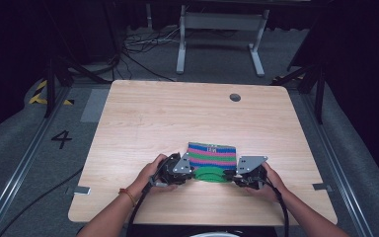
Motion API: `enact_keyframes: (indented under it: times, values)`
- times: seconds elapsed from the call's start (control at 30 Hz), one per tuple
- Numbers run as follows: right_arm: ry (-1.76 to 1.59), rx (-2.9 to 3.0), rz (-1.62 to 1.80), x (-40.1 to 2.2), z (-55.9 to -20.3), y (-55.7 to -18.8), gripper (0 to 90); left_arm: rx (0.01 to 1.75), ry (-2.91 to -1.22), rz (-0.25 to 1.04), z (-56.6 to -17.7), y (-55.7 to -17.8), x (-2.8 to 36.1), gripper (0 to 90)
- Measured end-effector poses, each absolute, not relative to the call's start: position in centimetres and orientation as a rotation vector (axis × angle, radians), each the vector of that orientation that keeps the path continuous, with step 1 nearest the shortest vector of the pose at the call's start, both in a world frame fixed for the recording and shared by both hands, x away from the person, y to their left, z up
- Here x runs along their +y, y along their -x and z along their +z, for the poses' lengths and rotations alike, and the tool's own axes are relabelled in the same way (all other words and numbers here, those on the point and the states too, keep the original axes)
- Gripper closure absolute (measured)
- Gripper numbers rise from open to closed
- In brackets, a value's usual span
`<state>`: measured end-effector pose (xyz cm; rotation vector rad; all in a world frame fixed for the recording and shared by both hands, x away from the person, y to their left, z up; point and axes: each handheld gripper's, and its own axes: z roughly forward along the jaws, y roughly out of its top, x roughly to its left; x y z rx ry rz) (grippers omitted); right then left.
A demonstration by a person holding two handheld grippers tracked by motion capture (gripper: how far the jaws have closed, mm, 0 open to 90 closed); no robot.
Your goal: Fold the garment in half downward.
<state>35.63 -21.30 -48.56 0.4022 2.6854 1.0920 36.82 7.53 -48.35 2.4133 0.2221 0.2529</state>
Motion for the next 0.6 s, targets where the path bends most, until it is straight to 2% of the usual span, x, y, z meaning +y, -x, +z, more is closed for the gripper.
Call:
enact_keyframes:
  times: [0.17, 0.6]
  values:
    - [-0.405, 2.659, 1.087, -21.6, -47.8, -35.4, 76.6, 0.199, -2.411, 0.295, -47.2, -36.5, 8.3, 69.6]
    - [-0.466, 2.636, 1.026, -23.3, -46.4, -35.5, 62.6, 0.29, -2.459, 0.339, -45.1, -36.6, 11.1, 55.7]
